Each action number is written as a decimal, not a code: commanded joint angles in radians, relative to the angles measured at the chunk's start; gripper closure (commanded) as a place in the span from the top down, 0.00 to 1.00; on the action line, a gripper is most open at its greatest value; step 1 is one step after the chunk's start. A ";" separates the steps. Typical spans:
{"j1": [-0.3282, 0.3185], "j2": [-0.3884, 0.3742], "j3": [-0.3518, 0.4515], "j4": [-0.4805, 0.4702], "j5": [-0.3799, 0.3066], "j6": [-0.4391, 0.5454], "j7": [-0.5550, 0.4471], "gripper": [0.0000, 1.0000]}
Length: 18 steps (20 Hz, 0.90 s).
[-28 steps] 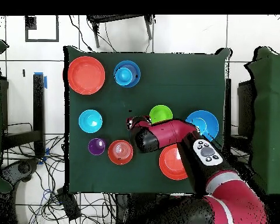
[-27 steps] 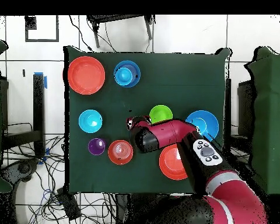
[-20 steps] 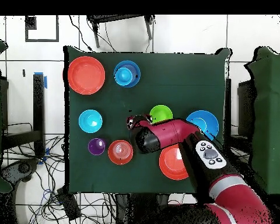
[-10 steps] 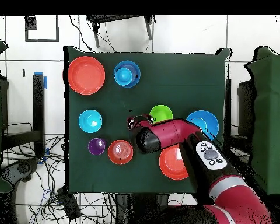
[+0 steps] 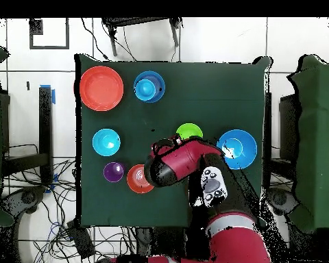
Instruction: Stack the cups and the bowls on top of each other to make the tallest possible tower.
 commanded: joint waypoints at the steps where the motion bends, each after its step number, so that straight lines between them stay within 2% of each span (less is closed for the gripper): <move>1: -0.149 -0.003 0.092 -0.025 0.028 0.059 -0.046 1.00; 3: -0.276 0.020 0.235 0.032 0.113 0.090 -0.071 1.00; 4: -0.324 0.036 0.294 0.048 0.122 0.074 -0.078 1.00; 5: -0.333 0.044 0.306 0.048 0.134 0.059 -0.058 1.00; 7: -0.311 0.055 0.279 0.027 0.120 -0.024 0.011 1.00; 9: -0.305 0.082 0.269 0.006 0.110 -0.057 0.029 1.00; 18: -0.260 0.126 0.208 -0.025 0.083 -0.121 0.057 1.00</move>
